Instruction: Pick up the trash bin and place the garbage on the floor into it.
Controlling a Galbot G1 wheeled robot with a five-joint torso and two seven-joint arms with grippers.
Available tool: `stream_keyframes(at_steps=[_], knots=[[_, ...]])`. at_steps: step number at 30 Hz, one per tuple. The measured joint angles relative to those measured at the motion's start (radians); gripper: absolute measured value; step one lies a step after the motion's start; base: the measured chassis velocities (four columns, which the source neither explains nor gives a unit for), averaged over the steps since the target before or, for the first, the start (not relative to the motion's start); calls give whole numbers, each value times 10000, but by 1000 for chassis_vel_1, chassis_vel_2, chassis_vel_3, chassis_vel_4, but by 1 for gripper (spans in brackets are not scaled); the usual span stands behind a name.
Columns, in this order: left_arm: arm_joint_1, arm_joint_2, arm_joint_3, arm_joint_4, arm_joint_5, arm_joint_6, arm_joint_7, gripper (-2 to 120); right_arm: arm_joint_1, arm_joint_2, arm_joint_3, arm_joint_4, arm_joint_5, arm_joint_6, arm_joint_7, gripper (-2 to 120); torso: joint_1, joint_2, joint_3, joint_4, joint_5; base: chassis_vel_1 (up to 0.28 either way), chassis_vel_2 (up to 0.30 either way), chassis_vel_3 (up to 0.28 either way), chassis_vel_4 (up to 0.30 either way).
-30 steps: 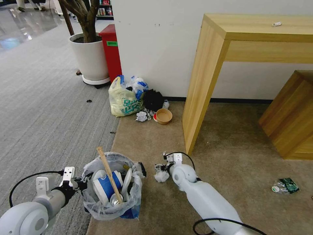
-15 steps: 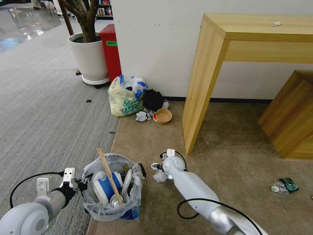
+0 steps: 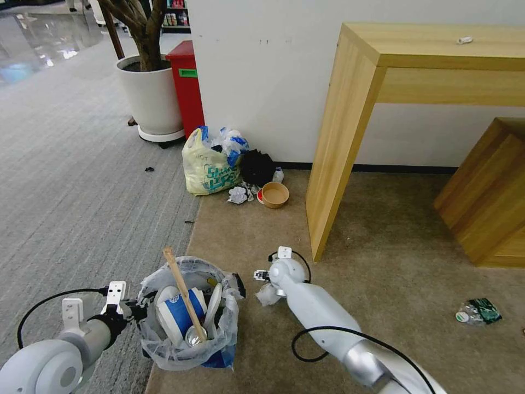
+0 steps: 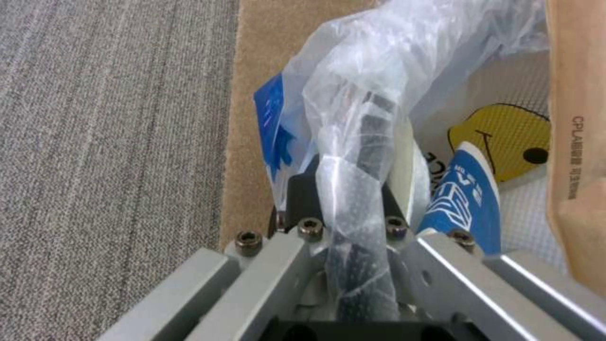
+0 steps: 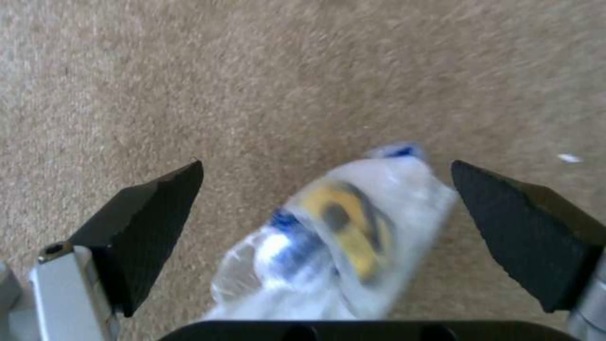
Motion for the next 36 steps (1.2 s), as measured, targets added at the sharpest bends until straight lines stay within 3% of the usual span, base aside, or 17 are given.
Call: stream_keyframes(at_steps=[7,9,16,29,36], knots=[[-31,8,5,65,24,0,41,0,-232,-203,-176,1090,1680,17,1464,100,0,0,0,3,1,0,0,0,0],[-42,11,4,65,24,0,48,0,-188,79,-186,848,2261,222,2089,100,0,0,-1,4,1,0,0,0,0],[-7,-20,-27,38,41,0,52,0,-101,598,-215,80,2673,617,2759,100,0,0,0,4,-1,0,0,0,0],[20,-18,-46,5,47,0,58,0,21,998,-7,-887,2356,906,2564,100,0,0,0,3,-1,0,0,0,0],[-34,25,-35,12,38,0,54,0,152,1157,143,-1356,2097,1090,2319,72,0,0,0,3,0,0,0,0,0]])
